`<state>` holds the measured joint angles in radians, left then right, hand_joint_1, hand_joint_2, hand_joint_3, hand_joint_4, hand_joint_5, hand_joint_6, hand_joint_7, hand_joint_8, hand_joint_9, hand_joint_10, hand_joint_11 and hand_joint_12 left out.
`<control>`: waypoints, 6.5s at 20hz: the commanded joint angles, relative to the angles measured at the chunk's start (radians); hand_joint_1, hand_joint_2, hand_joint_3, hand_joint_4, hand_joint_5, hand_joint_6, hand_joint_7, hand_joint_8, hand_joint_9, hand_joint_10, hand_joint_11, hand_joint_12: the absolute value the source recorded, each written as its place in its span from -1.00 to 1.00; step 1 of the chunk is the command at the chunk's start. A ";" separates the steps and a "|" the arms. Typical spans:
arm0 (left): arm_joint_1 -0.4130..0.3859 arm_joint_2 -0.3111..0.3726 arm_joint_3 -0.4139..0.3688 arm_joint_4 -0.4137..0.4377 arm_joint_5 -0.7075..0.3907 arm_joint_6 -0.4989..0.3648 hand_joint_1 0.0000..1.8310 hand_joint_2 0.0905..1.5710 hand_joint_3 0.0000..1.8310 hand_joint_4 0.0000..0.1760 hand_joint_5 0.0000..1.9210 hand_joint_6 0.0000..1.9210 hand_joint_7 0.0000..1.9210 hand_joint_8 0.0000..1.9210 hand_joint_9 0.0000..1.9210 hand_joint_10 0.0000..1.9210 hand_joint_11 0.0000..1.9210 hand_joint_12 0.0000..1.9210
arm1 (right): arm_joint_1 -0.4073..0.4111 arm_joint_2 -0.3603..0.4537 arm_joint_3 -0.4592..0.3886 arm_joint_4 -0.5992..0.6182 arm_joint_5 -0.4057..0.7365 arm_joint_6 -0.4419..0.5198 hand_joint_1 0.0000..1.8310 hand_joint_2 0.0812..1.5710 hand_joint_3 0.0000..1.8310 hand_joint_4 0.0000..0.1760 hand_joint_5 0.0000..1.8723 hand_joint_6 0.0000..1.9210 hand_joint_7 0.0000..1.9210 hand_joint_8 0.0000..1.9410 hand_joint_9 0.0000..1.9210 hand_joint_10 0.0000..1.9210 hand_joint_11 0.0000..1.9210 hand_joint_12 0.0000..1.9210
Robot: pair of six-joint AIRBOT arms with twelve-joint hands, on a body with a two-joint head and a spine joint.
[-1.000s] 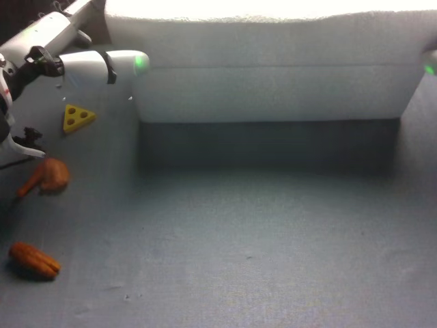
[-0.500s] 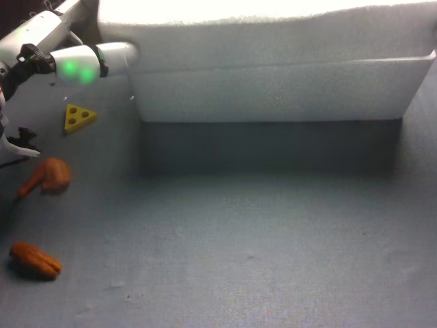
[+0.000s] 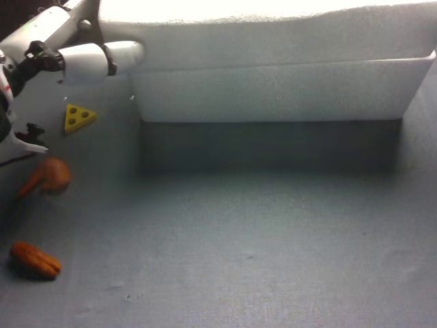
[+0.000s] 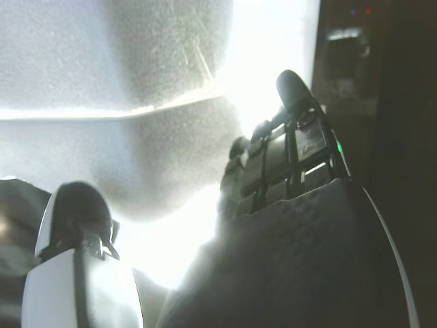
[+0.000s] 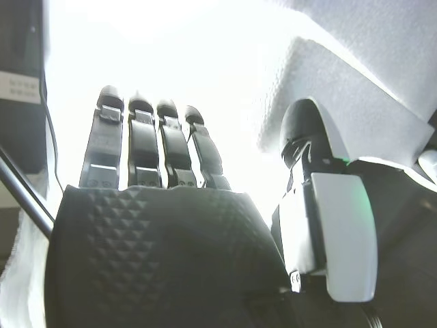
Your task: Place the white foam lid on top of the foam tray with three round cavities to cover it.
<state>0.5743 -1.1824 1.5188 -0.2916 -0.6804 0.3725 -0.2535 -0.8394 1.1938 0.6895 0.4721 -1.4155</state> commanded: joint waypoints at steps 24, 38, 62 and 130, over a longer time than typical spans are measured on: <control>0.018 0.026 0.006 0.009 -0.131 -0.012 -0.46 0.27 -1.00 -0.82 -1.00 -1.00 -1.00 -1.00 -1.00 -1.00 -1.00 -0.59 | 0.010 0.068 -0.047 -0.031 0.162 -0.009 -0.57 0.50 -0.95 -1.00 -1.00 -1.00 -1.00 -1.00 -1.00 -1.00 -1.00 -0.59; 0.003 0.028 -0.008 0.027 -0.160 -0.019 -0.52 0.31 -1.00 -0.45 -1.00 -1.00 -1.00 -1.00 -1.00 -1.00 -1.00 -0.62 | 0.010 0.074 -0.064 -0.041 0.175 -0.009 -0.57 0.55 -1.00 -1.00 -1.00 -1.00 -1.00 -1.00 -1.00 -1.00 -1.00 -1.00; -0.002 0.037 -0.029 0.067 -0.187 -0.026 -0.50 0.34 -0.99 -0.63 -1.00 -1.00 -1.00 -1.00 -1.00 -1.00 -1.00 -0.96 | -0.007 0.080 -0.084 -0.049 0.196 -0.005 -0.56 0.55 -1.00 -1.00 -1.00 -1.00 -1.00 -1.00 -1.00 -1.00 -1.00 -0.99; 0.209 0.302 -0.392 0.311 -0.675 -0.061 -0.50 0.56 -0.99 -0.98 -1.00 -1.00 -1.00 -1.00 -1.00 -1.00 -1.00 -0.93 | -0.231 0.245 -0.370 -0.674 0.523 0.514 -0.64 0.66 -0.99 -1.00 -1.00 -1.00 -1.00 -1.00 -0.95 -0.99 -1.00 -0.41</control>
<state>0.7914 -0.8856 1.1305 0.0502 -1.2350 0.3149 -0.4904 -0.6044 0.8230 -0.0017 0.8772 -0.9016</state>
